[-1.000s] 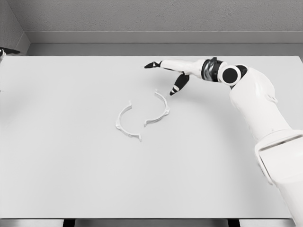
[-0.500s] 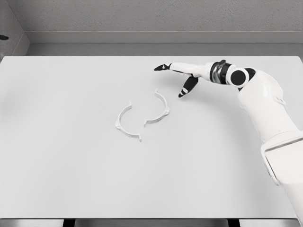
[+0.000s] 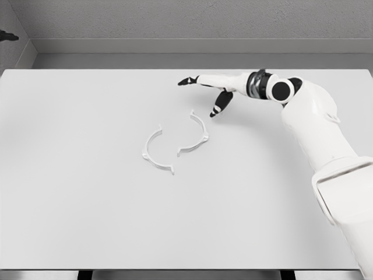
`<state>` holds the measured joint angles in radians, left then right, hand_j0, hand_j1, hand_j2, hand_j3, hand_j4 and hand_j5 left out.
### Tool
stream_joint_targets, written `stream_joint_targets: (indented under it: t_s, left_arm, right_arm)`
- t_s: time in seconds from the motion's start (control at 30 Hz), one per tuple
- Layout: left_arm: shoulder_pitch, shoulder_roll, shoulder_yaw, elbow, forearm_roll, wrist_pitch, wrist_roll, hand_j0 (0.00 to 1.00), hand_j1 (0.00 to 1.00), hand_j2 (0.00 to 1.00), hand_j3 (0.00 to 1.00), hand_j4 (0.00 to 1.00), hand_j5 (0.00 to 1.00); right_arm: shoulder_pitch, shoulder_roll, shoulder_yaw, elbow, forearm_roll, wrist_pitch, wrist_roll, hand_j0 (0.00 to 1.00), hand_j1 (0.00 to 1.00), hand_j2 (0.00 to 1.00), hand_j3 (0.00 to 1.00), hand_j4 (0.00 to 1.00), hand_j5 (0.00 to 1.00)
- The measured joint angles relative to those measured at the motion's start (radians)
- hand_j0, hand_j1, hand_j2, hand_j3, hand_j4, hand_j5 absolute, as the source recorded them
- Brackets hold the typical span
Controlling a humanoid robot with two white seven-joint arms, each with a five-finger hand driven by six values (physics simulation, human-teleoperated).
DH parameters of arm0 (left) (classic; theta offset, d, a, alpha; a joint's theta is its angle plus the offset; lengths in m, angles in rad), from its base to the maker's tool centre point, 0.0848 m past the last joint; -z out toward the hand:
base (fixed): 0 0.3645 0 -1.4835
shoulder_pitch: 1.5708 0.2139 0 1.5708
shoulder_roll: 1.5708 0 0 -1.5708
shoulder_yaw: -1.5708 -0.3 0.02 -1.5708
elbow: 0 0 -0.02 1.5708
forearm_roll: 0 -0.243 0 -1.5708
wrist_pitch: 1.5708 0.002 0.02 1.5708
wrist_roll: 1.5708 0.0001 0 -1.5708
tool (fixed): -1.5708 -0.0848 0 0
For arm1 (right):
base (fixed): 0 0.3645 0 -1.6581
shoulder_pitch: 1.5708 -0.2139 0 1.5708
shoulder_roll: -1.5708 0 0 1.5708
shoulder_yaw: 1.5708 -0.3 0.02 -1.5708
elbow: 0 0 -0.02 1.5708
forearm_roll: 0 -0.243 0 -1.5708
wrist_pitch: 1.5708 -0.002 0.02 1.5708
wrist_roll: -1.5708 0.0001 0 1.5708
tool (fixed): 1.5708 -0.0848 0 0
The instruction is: Assemble PVC drainage pipe clamps
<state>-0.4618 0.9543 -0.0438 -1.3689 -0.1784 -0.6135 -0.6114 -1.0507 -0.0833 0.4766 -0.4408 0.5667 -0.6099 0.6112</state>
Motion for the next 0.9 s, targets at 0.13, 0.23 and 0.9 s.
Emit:
stream_joint_targets:
  t_s: [0.13, 0.23, 0.9]
  left_arm:
    - [0.003, -0.089, -0.134, -0.080, -0.009, 0.000, 0.000, 1.00, 1.00, 1.00, 1.00, 1.00, 1.00]
    - [0.020, -0.100, -0.171, -0.110, -0.012, -0.001, 0.000, 1.00, 1.00, 1.00, 1.00, 1.00, 1.00]
    - [0.022, -0.056, -0.180, -0.124, -0.004, 0.000, 0.000, 1.00, 1.00, 1.00, 1.00, 1.00, 1.00]
  right_arm:
    - [-0.026, 0.017, 0.005, 0.025, 0.059, 0.104, -0.023, 1.00, 1.00, 1.00, 1.00, 1.00, 1.00]
    - [-0.026, 0.026, 0.006, 0.038, 0.090, 0.151, -0.047, 1.00, 1.00, 1.00, 1.00, 1.00, 1.00]
    - [-0.017, 0.082, 0.027, 0.040, 0.106, 0.141, -0.059, 1.00, 1.00, 1.00, 1.00, 1.00, 1.00]
